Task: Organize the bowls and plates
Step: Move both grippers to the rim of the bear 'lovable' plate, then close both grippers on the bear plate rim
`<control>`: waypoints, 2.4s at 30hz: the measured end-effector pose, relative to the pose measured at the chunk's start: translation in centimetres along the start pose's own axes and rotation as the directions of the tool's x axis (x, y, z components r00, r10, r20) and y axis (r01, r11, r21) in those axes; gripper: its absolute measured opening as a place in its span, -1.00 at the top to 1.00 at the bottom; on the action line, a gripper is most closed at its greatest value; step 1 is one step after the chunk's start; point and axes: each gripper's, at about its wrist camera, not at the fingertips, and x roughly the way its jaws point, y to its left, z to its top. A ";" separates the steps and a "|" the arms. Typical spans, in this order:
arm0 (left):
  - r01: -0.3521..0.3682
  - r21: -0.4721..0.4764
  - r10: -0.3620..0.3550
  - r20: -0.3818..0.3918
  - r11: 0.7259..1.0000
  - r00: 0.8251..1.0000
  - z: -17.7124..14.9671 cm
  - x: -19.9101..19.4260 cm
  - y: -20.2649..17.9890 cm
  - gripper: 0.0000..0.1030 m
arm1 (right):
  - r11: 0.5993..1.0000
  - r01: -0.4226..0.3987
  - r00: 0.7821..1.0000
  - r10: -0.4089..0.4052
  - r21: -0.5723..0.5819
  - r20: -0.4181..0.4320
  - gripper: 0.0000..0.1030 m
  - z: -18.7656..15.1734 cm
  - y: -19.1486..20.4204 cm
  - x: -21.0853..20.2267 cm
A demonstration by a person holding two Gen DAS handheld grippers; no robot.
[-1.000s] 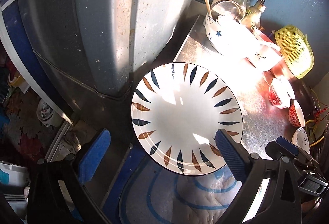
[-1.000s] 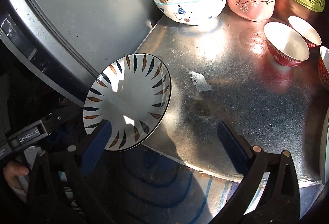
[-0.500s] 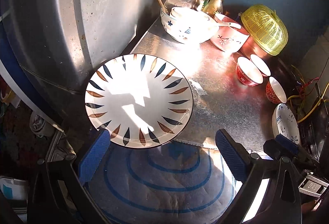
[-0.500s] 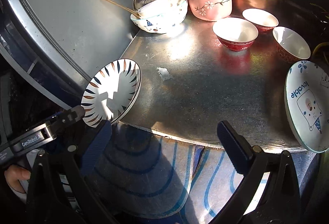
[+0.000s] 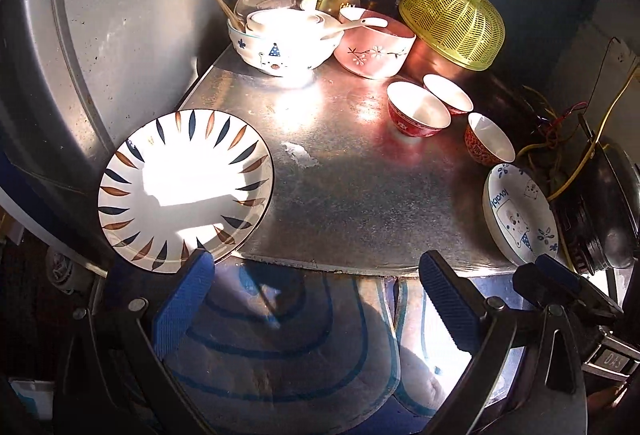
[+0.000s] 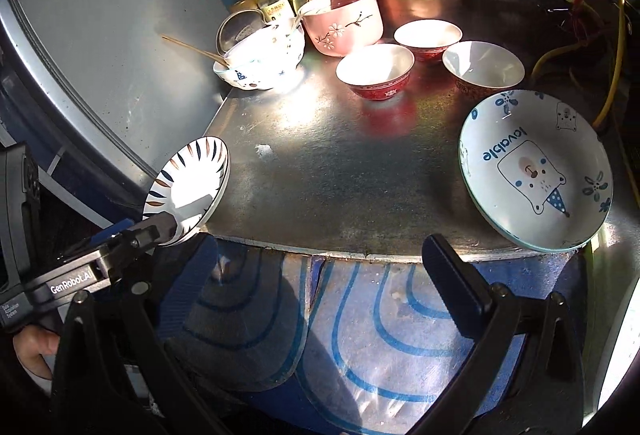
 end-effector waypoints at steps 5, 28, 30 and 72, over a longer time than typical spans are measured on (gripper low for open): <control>0.022 0.046 -0.022 -0.008 0.999 1.000 -0.1 0.3 -2.4 -0.99 | 0.999 0.015 1.000 -0.016 0.035 0.021 -1.00 -0.5 -1.9 -1.3; 0.167 0.291 -0.150 -0.081 0.942 0.985 -0.6 1.9 -12.8 -0.99 | 0.941 0.160 0.971 -0.204 0.298 0.126 -1.00 -4.2 -11.0 -8.4; 0.177 0.304 -0.157 -0.089 0.936 0.983 -0.7 2.0 -13.4 -0.99 | 0.933 0.170 0.967 -0.220 0.316 0.129 -1.00 -4.5 -11.6 -8.8; 0.515 0.420 -0.396 -0.341 0.747 0.853 -6.7 4.5 -32.2 -0.99 | 0.782 0.243 0.889 -0.416 0.575 0.190 -0.80 -13.0 -27.1 -20.1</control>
